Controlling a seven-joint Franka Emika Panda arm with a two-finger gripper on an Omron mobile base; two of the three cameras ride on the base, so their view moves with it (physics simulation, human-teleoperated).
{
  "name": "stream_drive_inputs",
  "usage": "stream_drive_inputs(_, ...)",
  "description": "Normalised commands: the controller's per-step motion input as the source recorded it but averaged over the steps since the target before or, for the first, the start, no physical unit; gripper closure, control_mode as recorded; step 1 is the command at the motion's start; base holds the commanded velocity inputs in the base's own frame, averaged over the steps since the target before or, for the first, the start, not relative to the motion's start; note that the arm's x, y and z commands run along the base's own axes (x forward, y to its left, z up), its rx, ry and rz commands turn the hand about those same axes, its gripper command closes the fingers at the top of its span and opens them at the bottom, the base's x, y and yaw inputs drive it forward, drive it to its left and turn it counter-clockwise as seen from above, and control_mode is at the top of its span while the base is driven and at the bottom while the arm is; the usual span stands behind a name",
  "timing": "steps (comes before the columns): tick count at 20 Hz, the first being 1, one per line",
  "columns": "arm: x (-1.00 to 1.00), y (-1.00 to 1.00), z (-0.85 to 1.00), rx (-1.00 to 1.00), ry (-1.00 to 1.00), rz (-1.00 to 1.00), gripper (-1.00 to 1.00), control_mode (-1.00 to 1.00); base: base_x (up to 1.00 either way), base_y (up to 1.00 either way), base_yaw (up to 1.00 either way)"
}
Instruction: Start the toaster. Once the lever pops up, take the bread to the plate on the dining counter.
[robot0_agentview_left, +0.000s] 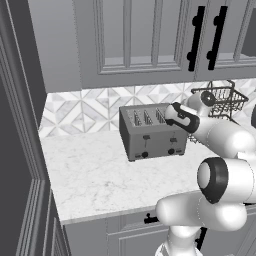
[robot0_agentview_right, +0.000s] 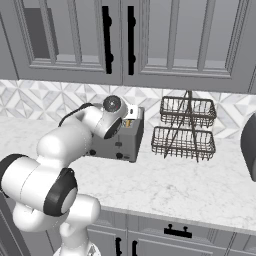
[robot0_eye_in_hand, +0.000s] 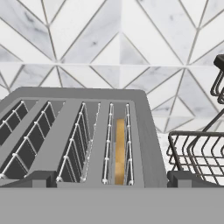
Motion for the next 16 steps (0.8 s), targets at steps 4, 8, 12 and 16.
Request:
stream_drive_inputs(4,0.00,0.00,0.00,0.00,0.00,0.00,-1.00,-1.00,0.00,0.00,0.00)
stream_drive_inputs(8,0.00,0.00,0.00,0.00,0.00,0.00,-1.00,-1.00,0.00,0.00,0.00)
stream_drive_inputs(12,0.00,0.00,0.00,0.00,0.00,0.00,-1.00,-1.00,0.00,0.00,0.00)
stream_drive_inputs(16,0.00,0.00,0.00,0.00,0.00,0.00,-1.00,-1.00,0.00,0.00,0.00)
